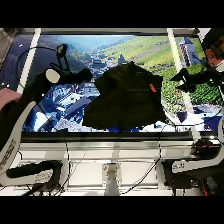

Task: Fold the clothes and pants, and hang the long-sleeved shirts on hangers.

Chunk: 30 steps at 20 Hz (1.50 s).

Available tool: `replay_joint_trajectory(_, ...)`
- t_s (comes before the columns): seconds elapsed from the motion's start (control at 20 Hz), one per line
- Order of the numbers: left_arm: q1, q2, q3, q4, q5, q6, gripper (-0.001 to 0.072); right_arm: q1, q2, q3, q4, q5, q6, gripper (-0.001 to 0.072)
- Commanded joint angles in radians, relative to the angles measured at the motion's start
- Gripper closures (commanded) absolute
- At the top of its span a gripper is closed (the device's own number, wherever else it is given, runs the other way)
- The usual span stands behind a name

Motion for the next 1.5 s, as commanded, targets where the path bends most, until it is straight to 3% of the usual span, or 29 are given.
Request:
replay_joint_trajectory(0.0, 0.034, -0.15, 0.001, -0.267, 0.016, 0.103, 0.0286, 0.0, -0.122, 0.055, 0.106, 0.063, 0.005, 0.015)
replay_joint_trajectory(0.2, 0.058, -0.273, 0.002, -0.3, 0.016, 0.102, 0.0202, 0.0, -0.143, 0.071, 0.108, 0.033, -0.055, 0.015)
replay_joint_trajectory(0.4, 0.054, -0.322, 0.005, -0.396, -0.01, 0.103, 0.0202, 0.0, -0.143, 0.11, 0.109, 0.037, -0.075, 0.015)
replay_joint_trajectory(0.95, 0.034, -0.428, 0.077, -0.483, 0.008, 0.103, 0.0215, 0.0, -0.143, 0.185, 0.114, 0.036, -0.074, 0.0151)
replay_joint_trajectory(1.0, 0.03, -0.436, 0.089, -0.483, 0.01, 0.102, 0.0288, 0.0, -0.143, 0.185, 0.113, 0.036, -0.074, 0.015)
replay_joint_trajectory(1.15, 0.03, -0.436, 0.101, -0.482, 0.016, 0.104, 0.0697, 0.0, -0.143, 0.185, 0.111, 0.036, -0.075, 0.0151)
replay_joint_trajectory(1.25, 0.053, -0.42, 0.124, -0.48, -0.011, 0.104, 0.0698, 0.0, -0.143, 0.185, 0.107, 0.037, -0.075, 0.0151)
replay_joint_trajectory(1.4, 0.093, -0.323, 0.169, -0.443, -0.033, 0.225, 0.0701, 0.0, -0.143, 0.185, 0.105, 0.036, -0.075, 0.0151)
replay_joint_trajectory(1.45, 0.104, -0.279, 0.19, -0.385, -0.032, 0.225, 0.0701, 0.0, -0.143, 0.185, 0.105, 0.036, -0.075, 0.015)
